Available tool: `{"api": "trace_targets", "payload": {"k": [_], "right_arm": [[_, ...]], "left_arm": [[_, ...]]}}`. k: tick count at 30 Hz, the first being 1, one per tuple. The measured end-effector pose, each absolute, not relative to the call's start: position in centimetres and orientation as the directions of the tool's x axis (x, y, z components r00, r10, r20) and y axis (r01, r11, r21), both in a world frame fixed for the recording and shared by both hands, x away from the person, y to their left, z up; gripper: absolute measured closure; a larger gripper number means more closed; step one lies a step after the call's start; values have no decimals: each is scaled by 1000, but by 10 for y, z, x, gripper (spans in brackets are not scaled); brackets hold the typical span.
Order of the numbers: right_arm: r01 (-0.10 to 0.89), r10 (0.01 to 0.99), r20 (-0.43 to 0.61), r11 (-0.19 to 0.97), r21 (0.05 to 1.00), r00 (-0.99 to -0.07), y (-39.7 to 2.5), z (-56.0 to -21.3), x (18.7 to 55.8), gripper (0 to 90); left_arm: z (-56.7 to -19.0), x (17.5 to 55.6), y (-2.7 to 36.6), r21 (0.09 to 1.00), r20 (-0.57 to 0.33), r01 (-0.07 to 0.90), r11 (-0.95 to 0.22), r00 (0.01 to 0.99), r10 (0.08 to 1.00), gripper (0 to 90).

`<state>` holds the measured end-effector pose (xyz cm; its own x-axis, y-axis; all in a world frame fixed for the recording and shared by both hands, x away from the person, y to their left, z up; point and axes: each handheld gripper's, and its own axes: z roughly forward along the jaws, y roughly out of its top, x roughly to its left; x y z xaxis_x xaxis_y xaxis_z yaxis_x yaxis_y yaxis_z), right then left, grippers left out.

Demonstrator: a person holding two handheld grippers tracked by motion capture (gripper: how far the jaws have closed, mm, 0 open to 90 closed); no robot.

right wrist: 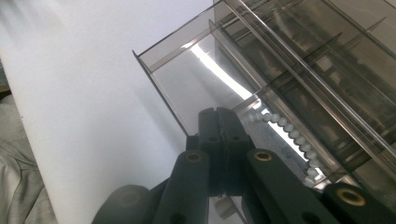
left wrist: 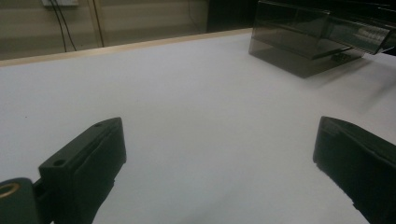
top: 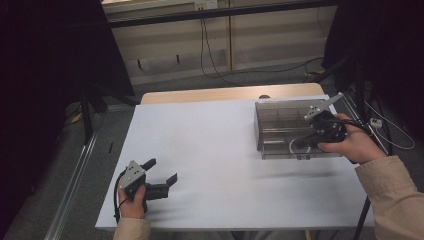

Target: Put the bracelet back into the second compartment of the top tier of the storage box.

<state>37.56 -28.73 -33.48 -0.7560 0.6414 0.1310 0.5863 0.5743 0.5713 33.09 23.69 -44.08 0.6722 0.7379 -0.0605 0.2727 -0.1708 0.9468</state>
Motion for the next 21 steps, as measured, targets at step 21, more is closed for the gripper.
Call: {"api": "trace_targets", "payload": {"k": [21], "right_arm": [[573,621,138,585,574,-772,-283,-342,371,900]], "left_arm": [[-441,331,237,946,-63,277,-169,669,740,27]]}}
